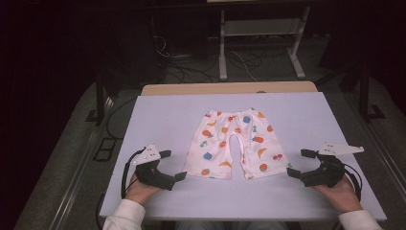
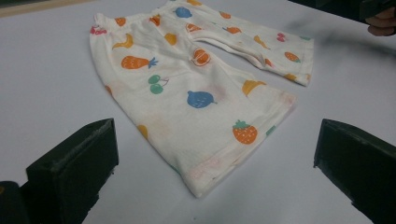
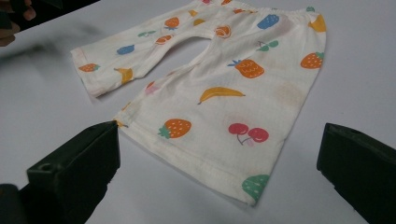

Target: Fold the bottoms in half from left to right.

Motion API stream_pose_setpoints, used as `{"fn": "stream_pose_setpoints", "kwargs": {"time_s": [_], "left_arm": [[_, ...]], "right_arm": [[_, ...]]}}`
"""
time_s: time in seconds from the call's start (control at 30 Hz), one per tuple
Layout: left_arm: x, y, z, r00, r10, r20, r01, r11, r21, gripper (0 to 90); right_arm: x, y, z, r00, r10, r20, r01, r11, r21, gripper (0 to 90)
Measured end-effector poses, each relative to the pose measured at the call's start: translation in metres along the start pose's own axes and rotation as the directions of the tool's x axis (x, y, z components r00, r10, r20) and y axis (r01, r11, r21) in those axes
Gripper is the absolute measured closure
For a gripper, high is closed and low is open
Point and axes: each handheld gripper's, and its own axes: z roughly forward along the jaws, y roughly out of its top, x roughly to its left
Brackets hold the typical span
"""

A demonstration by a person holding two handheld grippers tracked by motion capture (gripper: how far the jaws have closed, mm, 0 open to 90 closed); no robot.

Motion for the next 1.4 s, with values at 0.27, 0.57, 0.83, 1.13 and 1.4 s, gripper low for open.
{"fn": "stream_pose_setpoints", "kwargs": {"time_s": [0.27,0.57,0.83,1.13,1.4], "left_arm": [[-0.001,0.0,0.001,1.0,0.005,0.003,-0.005,1.0,0.002,0.0],[-0.001,0.0,0.001,0.9999,0.01,0.005,-0.01,0.9999,0.004,0.0],[-0.001,0.0,0.001,0.9999,0.009,0.005,-0.009,1.0,0.003,0.0],[-0.001,0.0,0.002,0.9999,0.007,0.008,-0.007,0.9999,0.007,0.0],[-0.001,-0.001,0.004,1.0,0.004,0.006,-0.004,0.9999,0.016,0.0]], "right_arm": [[0.0,0.0,-0.001,1.0,0.001,0.002,-0.001,1.0,-0.001,0.0],[0.001,0.001,-0.001,1.0,0.001,0.003,-0.001,1.0,-0.002,0.0],[0.003,0.004,0.0,0.9999,-0.013,0.009,0.013,1.0,0.001,0.0],[0.007,0.008,0.003,0.9998,-0.022,0.004,0.022,1.0,0.006,0.0],[0.006,0.016,0.007,0.9996,-0.028,-0.005,0.028,0.999,0.027,0.0]]}}
